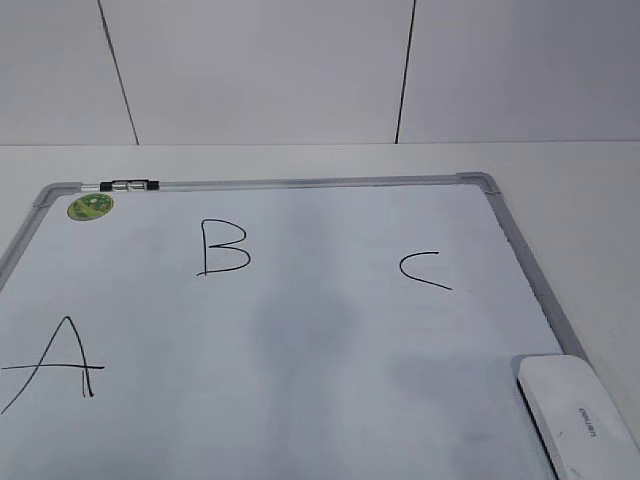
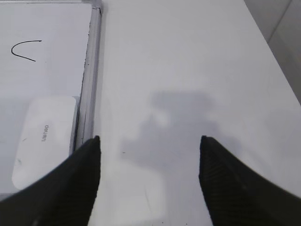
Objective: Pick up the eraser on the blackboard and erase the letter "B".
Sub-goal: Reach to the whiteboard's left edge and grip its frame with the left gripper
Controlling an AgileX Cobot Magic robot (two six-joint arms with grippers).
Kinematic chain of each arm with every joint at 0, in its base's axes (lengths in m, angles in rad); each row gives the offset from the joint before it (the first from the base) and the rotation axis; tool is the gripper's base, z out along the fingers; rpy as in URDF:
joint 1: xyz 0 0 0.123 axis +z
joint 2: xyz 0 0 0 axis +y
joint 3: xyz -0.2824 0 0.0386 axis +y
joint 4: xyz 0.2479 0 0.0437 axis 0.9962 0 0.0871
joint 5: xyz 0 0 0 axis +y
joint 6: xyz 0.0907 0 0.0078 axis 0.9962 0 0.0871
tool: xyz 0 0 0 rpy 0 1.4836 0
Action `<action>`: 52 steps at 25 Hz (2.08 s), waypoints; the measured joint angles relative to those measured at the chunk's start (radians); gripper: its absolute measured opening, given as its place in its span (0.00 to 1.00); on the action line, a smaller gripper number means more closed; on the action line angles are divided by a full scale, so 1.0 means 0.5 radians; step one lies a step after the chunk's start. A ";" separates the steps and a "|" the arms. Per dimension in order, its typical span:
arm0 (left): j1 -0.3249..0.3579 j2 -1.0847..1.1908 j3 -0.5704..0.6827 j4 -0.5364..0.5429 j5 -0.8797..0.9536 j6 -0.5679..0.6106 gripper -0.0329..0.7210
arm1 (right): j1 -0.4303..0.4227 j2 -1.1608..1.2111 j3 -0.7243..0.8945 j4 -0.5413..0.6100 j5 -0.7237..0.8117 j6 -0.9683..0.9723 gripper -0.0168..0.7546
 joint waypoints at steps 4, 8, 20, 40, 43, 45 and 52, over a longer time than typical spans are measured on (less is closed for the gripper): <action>0.000 0.000 0.000 0.000 0.000 0.000 0.34 | 0.000 0.000 0.000 -0.008 0.000 0.000 0.66; 0.000 0.000 0.000 0.000 0.000 0.000 0.34 | 0.000 0.000 0.000 -0.012 0.000 0.000 0.66; 0.000 0.000 0.000 0.000 0.000 0.000 0.34 | 0.000 0.000 0.004 -0.073 -0.004 0.000 0.66; 0.000 0.040 0.000 0.008 -0.003 -0.027 0.34 | 0.000 1.107 -0.294 0.166 -0.053 0.000 0.66; 0.000 0.248 0.000 -0.021 -0.003 -0.062 0.35 | 0.000 1.291 -0.374 0.171 -0.058 0.000 0.66; 0.000 0.422 0.000 -0.080 -0.013 -0.062 0.35 | 0.000 1.392 -0.430 0.171 -0.060 0.000 0.66; 0.000 1.079 -0.185 -0.115 -0.052 -0.062 0.35 | 0.000 1.701 -0.599 0.253 -0.060 0.007 0.66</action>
